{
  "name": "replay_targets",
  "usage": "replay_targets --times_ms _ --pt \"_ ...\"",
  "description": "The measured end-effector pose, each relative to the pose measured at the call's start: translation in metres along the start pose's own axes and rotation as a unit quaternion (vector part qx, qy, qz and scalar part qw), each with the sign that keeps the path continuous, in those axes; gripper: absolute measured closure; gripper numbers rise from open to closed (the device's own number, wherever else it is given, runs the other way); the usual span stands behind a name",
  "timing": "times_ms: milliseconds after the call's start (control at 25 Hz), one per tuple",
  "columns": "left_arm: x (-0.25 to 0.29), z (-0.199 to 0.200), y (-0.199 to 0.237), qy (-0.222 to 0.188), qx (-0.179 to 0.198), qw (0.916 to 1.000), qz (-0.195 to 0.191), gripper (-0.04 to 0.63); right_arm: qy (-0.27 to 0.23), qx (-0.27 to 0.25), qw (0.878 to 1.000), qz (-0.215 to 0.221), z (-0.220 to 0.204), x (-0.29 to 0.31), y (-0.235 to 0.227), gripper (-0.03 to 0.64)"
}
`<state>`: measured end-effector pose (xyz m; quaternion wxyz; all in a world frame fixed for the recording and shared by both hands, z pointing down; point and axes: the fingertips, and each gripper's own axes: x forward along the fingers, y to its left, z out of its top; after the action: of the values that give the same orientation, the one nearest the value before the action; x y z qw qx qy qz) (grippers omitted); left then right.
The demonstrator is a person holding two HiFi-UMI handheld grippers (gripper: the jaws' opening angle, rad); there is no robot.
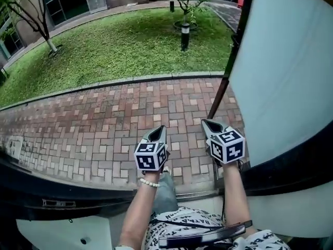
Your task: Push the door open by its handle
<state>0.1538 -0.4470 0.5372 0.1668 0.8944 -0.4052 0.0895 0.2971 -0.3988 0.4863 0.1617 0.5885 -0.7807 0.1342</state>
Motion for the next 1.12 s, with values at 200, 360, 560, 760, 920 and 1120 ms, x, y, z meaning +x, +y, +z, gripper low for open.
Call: replay_targets --times_ms 200,360,560,760,920,1120 --pt "-0.073 -0.033 -0.04 0.01 -0.029 0.9995 0.007 0.601 0.012 0.003 1.0 0.019 -0.024 -0.071 0.053 0.617" --pt "-0.116 -0.039 -0.068 0.007 -0.037 0.9993 -0.005 0.601 0.027 -0.006 0.999 0.02 -0.033 -0.107 0.079 0.617" --pt "-0.159 -0.051 -0.085 0.009 -0.034 0.9992 -0.016 0.601 0.018 0.005 1.0 0.019 -0.043 -0.14 0.109 0.617" --pt "-0.22 -0.073 -0.091 0.014 -0.025 0.9989 -0.038 0.601 0.011 0.028 1.0 0.004 -0.062 -0.173 0.159 0.617" --pt "-0.275 -0.09 -0.094 0.019 -0.009 0.9984 -0.053 0.601 0.011 0.039 0.999 -0.007 -0.082 -0.201 0.209 0.617" --pt "-0.337 -0.109 -0.096 0.027 -0.017 0.9975 -0.064 0.601 0.022 0.058 0.998 -0.021 -0.107 -0.24 0.261 0.617"
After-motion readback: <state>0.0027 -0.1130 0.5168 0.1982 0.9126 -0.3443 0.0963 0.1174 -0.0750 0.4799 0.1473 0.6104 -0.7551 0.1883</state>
